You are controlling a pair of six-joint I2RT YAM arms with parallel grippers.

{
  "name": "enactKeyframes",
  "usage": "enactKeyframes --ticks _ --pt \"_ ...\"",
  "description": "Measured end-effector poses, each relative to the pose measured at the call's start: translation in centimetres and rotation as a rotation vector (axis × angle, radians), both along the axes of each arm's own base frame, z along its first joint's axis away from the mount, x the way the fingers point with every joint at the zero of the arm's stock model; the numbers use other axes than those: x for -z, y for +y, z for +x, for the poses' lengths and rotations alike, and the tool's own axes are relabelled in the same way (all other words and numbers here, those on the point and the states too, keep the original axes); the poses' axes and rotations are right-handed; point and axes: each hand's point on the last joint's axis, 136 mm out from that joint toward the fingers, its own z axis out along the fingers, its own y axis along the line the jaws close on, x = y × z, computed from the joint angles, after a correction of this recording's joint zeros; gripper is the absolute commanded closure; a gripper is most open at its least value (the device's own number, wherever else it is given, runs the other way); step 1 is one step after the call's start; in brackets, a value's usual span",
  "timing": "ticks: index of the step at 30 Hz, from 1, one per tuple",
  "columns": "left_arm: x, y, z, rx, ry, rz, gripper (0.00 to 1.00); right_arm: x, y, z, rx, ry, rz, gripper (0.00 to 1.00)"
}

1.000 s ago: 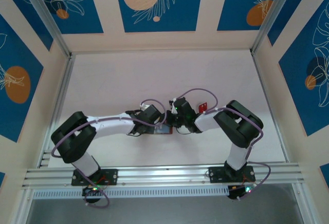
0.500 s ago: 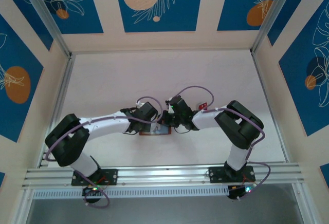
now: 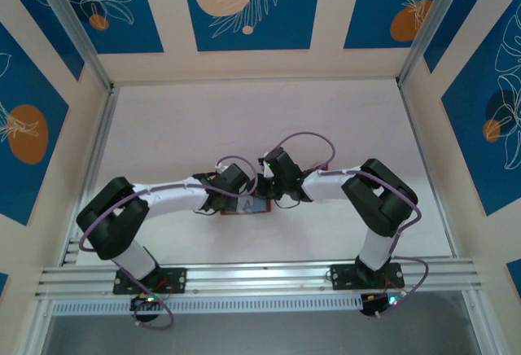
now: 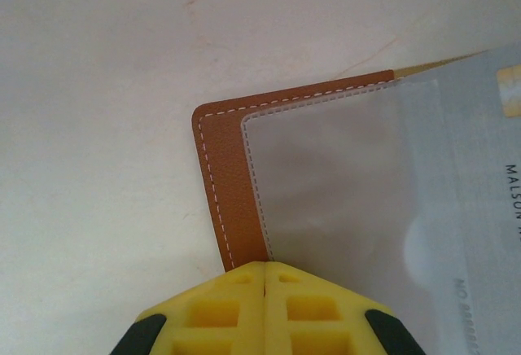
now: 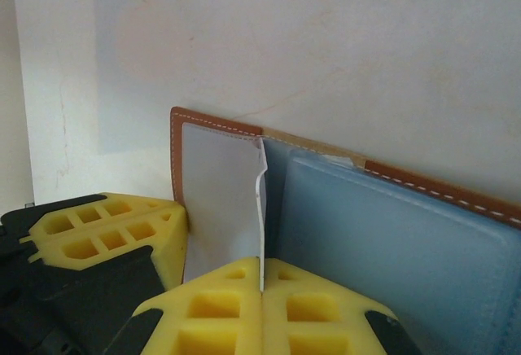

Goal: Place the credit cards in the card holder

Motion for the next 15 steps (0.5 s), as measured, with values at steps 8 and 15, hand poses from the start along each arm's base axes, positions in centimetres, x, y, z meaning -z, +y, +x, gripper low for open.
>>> enactKeyframes --ticks 8,15 --pt "0.0 0.0 0.0 -0.003 -0.013 -0.014 0.97 0.5 0.1 0.1 0.003 0.031 0.05 1.0" --pt "0.0 0.3 0.1 -0.007 -0.024 -0.007 0.97 1.0 0.1 0.4 0.009 0.034 0.07 1.0"
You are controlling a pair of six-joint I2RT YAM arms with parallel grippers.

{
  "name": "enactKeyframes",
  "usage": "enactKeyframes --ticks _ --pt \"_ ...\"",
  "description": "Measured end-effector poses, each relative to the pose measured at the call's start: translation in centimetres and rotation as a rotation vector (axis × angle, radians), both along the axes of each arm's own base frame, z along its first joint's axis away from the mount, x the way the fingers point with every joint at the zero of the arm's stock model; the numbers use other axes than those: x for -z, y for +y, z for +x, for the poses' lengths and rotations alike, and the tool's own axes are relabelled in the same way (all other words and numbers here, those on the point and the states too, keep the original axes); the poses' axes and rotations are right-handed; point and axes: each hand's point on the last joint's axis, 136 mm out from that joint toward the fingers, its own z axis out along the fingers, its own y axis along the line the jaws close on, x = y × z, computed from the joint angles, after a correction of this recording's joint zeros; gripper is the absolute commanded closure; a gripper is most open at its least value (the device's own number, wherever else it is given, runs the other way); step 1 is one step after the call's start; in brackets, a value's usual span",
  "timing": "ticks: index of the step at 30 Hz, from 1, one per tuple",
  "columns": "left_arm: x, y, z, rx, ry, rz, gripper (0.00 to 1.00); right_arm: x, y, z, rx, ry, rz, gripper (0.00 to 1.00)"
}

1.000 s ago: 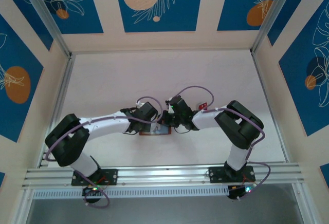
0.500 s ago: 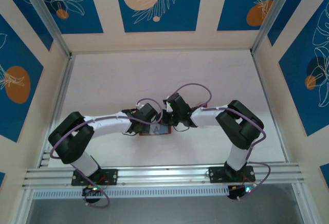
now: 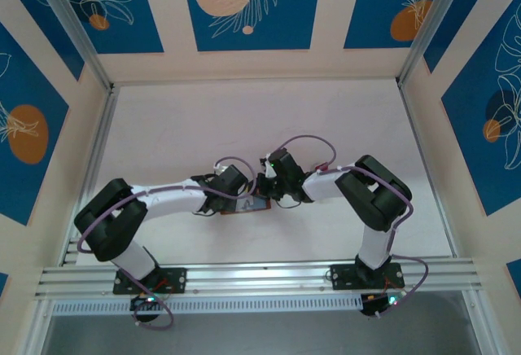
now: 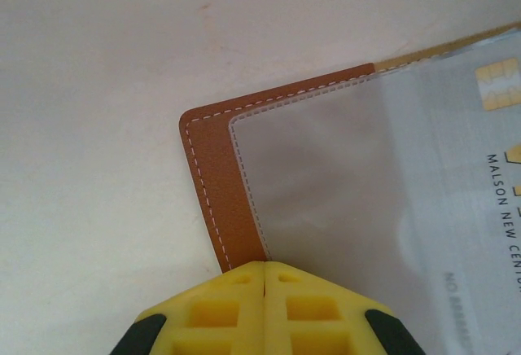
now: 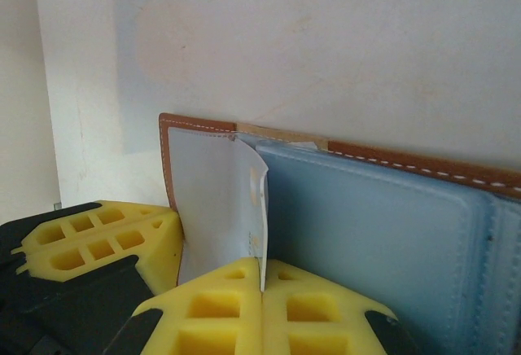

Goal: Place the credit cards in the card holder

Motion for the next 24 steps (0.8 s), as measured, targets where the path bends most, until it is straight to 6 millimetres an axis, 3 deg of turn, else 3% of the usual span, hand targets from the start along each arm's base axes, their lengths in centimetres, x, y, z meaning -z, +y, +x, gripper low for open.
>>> enactKeyframes --ticks 24 --pt "0.07 0.03 0.0 0.0 0.001 0.002 0.96 -0.06 0.09 -0.23 -0.016 -0.021 -0.012 1.0"
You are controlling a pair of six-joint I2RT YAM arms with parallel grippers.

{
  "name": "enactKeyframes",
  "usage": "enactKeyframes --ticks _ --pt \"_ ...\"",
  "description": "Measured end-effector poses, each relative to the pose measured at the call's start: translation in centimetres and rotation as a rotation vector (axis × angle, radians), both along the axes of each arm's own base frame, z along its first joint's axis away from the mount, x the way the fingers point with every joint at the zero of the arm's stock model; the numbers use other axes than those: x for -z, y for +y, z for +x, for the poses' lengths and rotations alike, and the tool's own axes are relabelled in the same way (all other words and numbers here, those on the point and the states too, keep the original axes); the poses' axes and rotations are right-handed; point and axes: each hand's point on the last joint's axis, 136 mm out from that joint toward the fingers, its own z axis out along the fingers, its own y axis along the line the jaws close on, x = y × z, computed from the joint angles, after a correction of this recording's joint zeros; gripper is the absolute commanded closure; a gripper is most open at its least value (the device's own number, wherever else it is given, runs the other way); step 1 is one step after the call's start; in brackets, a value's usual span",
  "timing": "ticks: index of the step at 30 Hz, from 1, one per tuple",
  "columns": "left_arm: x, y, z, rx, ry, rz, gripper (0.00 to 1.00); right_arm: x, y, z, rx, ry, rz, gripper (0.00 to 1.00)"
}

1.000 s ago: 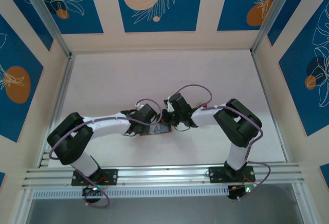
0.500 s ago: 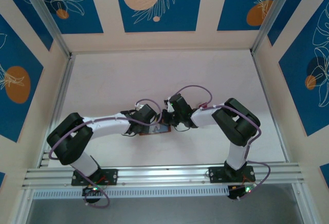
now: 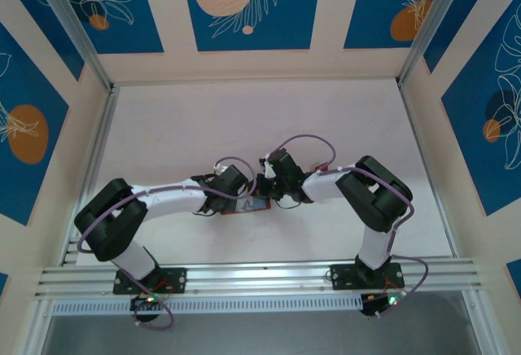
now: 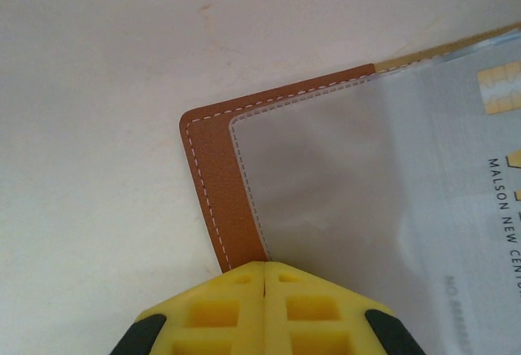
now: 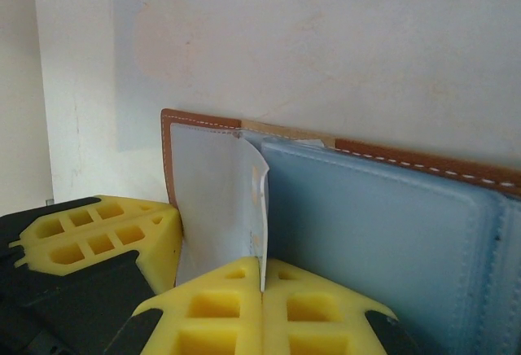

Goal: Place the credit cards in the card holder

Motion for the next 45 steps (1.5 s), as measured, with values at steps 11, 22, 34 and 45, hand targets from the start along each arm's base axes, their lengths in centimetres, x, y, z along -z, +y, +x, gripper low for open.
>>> enactKeyframes --ticks 11,22,34,45 --pt "0.0 0.0 0.0 0.0 0.0 0.0 0.96 -0.2 0.2 -0.4 -0.026 -0.01 0.034 1.0" --pt "0.0 0.8 0.0 -0.011 -0.005 0.037 0.96 0.1 1.2 -0.5 -0.066 0.01 0.099 1.0" --pt "0.0 1.4 -0.1 -0.017 -0.007 0.064 0.96 0.2 1.9 -0.3 -0.062 0.019 0.029 0.92" --pt "0.0 1.3 -0.1 -0.017 -0.012 0.059 0.96 -0.4 2.4 -2.9 -0.118 0.026 -0.007 1.0"
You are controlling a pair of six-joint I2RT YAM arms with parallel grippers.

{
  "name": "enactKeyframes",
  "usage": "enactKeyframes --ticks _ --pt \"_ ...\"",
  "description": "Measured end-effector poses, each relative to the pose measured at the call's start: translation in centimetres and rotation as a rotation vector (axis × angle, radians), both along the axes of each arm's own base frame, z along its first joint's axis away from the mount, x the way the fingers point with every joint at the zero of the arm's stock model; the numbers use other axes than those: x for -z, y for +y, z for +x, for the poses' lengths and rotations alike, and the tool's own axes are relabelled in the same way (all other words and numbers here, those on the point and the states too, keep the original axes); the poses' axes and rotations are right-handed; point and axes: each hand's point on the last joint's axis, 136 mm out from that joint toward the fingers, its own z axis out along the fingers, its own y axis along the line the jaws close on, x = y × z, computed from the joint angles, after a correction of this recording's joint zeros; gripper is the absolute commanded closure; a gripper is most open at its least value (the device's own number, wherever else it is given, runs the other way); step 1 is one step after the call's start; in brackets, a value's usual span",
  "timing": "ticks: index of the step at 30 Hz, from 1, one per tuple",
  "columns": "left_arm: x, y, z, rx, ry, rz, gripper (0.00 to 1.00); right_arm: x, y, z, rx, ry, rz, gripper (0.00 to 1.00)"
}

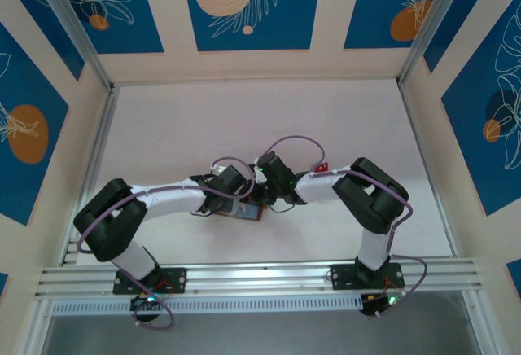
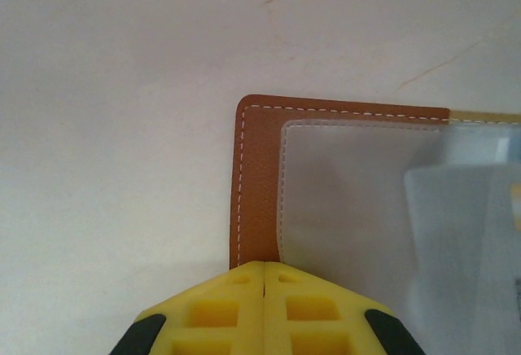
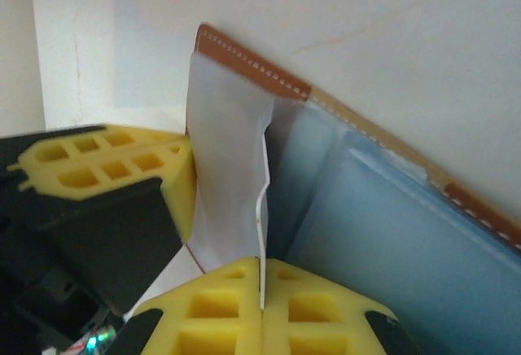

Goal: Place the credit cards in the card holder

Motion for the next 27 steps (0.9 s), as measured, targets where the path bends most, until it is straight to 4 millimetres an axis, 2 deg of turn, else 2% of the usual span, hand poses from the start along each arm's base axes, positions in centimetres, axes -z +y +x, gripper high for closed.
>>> enactKeyframes --ticks 4,13,27 --pt "0.0 0.0 0.0 0.0 -0.004 -0.005 0.96 0.3 0.3 -0.8 -0.036 0.042 0.058 1.0" --pt "-0.1 0.0 0.0 0.001 -0.011 -0.015 0.96 0.4 0.7 -0.7 -0.06 0.097 0.155 1.0" --pt "0.0 0.0 0.0 0.001 -0.015 -0.02 0.96 0.7 0.0 0.3 -0.007 0.113 0.139 1.0"
